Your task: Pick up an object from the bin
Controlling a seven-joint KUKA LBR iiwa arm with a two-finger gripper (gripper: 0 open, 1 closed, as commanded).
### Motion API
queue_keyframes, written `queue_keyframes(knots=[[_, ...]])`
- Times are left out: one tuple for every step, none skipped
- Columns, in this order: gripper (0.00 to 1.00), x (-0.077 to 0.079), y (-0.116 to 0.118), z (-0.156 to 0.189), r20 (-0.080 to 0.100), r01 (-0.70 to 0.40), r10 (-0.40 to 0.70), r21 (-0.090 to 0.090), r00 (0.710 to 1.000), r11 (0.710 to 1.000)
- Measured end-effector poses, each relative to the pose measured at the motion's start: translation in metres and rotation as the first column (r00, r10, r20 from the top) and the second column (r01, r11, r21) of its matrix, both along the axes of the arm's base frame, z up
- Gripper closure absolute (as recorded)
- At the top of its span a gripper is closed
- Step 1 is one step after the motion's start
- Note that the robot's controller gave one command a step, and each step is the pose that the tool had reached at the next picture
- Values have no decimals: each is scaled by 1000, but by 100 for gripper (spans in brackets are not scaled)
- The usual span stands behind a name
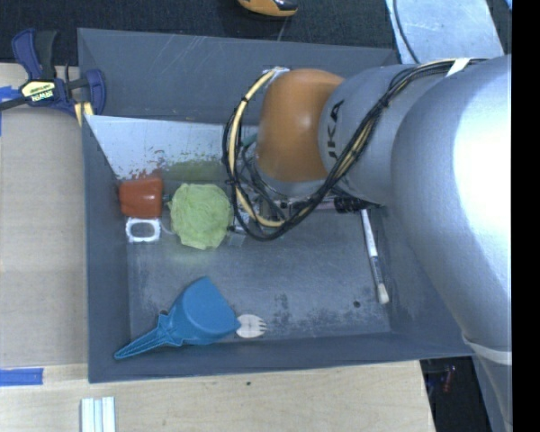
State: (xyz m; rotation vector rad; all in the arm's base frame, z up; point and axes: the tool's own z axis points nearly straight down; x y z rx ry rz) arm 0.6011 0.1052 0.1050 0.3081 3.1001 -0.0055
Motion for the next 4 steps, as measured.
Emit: queue_keyframes(knots=[[100,-1,60,-22,2,-34,34,-5,999,999],[100,0,81,-26,3,-19,19,-2,1000,1000],[100,9,75,-14,4,-49,49,-7,999,999],[100,12,116,-33,6,-23,23,-24,1000,999]])
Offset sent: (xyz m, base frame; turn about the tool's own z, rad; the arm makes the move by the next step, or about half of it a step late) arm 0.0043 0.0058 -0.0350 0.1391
